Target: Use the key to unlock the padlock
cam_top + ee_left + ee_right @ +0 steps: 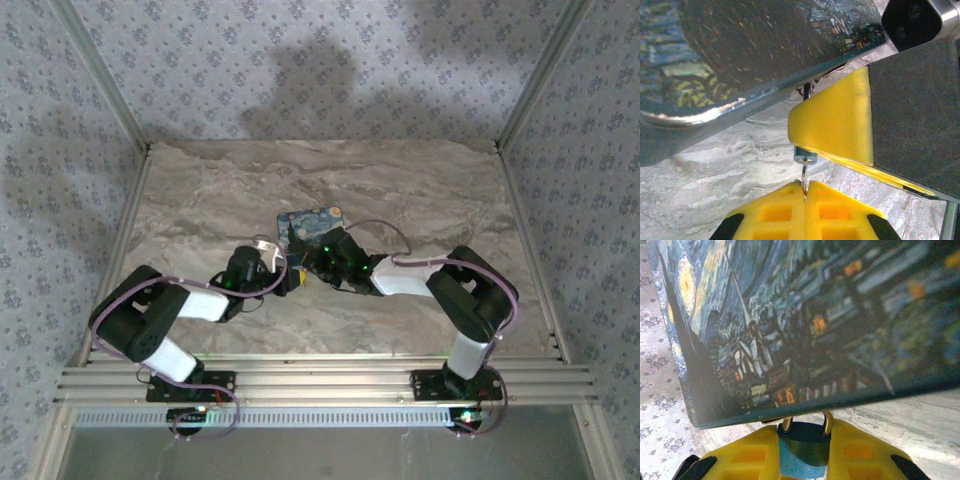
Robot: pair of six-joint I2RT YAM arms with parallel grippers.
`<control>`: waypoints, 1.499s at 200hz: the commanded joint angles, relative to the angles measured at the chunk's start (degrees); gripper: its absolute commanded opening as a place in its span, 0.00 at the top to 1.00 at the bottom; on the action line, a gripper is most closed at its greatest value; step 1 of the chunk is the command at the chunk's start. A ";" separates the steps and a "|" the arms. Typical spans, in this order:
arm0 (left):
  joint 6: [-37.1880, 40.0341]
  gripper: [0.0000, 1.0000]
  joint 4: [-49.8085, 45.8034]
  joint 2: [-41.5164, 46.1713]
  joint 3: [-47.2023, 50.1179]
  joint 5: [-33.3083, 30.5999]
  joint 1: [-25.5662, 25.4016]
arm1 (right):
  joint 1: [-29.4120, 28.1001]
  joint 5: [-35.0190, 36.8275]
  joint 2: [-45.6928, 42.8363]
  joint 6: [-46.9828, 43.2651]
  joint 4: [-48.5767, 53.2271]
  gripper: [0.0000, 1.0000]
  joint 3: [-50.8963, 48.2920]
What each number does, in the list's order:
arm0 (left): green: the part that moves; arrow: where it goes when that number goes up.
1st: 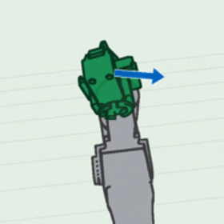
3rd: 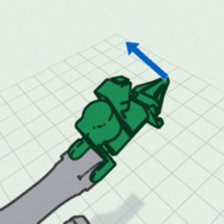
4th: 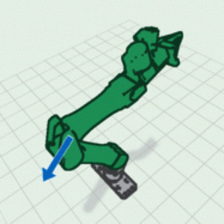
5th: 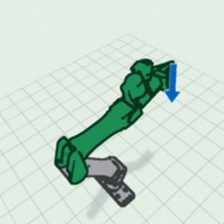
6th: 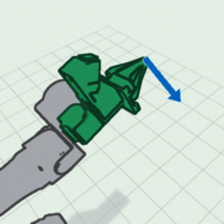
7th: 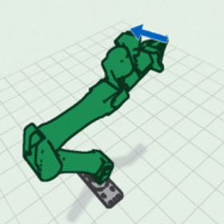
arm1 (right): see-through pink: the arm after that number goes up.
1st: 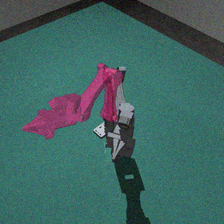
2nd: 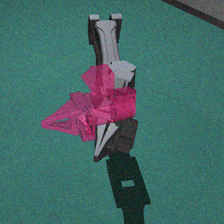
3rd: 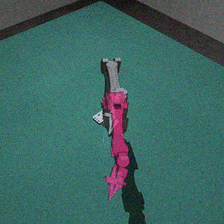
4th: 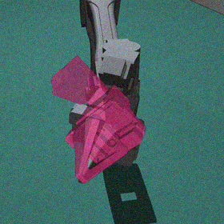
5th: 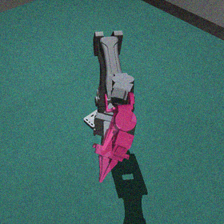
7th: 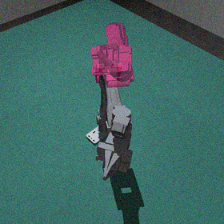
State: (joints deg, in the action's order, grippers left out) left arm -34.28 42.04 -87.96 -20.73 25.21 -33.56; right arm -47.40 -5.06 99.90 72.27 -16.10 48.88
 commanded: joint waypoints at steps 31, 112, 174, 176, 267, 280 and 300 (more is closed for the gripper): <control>2.52 0.80 -5.11 6.21 -2.24 1.21 -1.20 | 0.12 0.66 0.57 2.12 -1.29 1.00 -1.31; -7.91 0.56 -25.42 19.98 -2.46 -7.47 -0.47 | 0.65 -1.17 0.06 3.88 -3.02 1.00 -1.75; -13.22 0.56 -18.29 23.62 3.12 -5.34 -0.20 | 0.78 -2.66 0.04 4.76 -2.73 1.00 -0.98; -13.43 0.56 -17.91 23.49 3.25 -5.28 -0.21 | 0.81 -2.61 -0.01 4.78 -2.72 1.00 -0.92; -18.49 0.63 -0.81 11.41 3.15 0.26 1.80 | 0.66 -3.08 0.03 4.93 -1.94 1.00 -0.33; -18.55 0.64 0.58 9.67 3.15 0.44 2.18 | 0.56 -3.11 0.10 4.90 -1.84 1.00 -0.16; -17.81 0.65 2.06 7.47 2.99 0.35 2.66 | 0.59 -3.29 0.15 4.93 -1.76 1.00 -0.04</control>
State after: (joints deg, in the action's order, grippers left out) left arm -52.16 38.76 -78.50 -17.39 24.27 -31.64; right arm -46.96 -6.24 99.90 74.61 -19.55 47.94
